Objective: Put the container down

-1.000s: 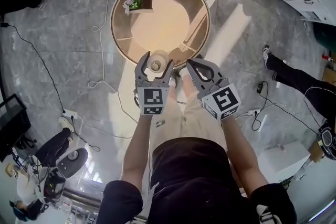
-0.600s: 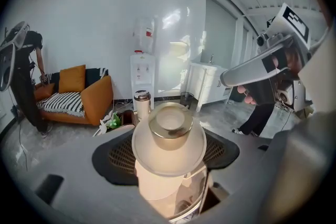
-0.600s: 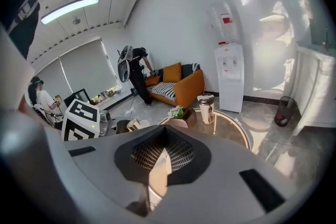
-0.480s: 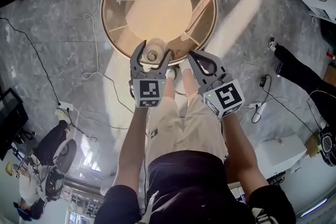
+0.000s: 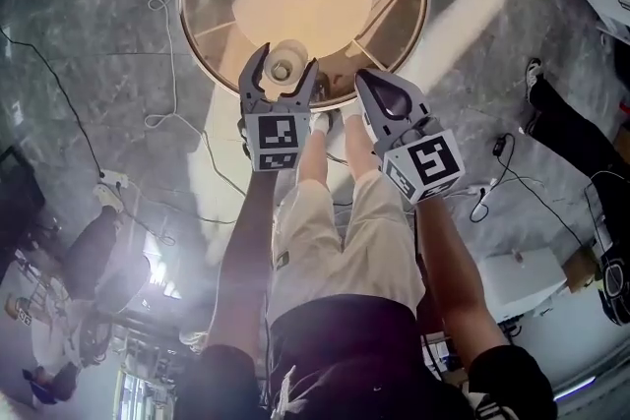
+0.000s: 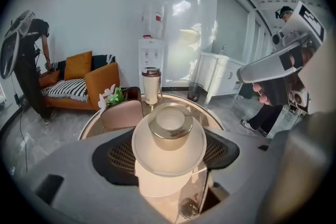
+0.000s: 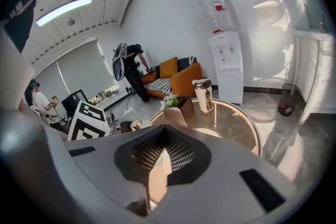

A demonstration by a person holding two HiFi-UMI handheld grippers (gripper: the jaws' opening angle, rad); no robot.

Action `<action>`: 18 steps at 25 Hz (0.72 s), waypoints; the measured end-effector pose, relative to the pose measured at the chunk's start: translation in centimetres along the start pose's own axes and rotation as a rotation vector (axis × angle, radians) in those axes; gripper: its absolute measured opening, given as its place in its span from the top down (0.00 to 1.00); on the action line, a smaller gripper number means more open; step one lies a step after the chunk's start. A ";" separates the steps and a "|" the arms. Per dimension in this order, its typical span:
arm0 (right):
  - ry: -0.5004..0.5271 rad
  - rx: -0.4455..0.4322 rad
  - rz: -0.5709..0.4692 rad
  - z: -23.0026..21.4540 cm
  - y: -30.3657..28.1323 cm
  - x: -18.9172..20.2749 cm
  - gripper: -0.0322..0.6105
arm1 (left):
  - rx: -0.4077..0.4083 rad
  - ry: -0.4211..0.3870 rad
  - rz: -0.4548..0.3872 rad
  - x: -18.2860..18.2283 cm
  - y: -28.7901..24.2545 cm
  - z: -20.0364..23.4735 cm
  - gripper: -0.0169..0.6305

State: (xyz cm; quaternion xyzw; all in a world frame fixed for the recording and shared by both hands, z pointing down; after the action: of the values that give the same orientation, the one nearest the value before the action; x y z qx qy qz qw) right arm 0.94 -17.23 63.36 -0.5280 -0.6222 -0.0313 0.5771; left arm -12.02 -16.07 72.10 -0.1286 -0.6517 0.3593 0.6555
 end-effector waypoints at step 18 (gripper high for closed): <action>0.000 0.036 0.060 -2.5 -3.6 2.8 0.95 | -0.014 0.018 0.030 3.9 -7.6 3.6 0.45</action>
State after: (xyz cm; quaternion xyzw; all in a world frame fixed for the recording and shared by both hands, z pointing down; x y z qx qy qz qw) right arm 0.81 -18.66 68.33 -0.5359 -0.6067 -0.0028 0.5872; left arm -13.53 -19.99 80.34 -0.1463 -0.6462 0.3636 0.6549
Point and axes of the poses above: the fingertips, and each gripper's own axes: y backward along the fingers, z to its left, x out of its underside, the point moved 4 cm from there along y, backward along the fingers, and after that the axes turned 1 degree about x, right-handed, at the moved point
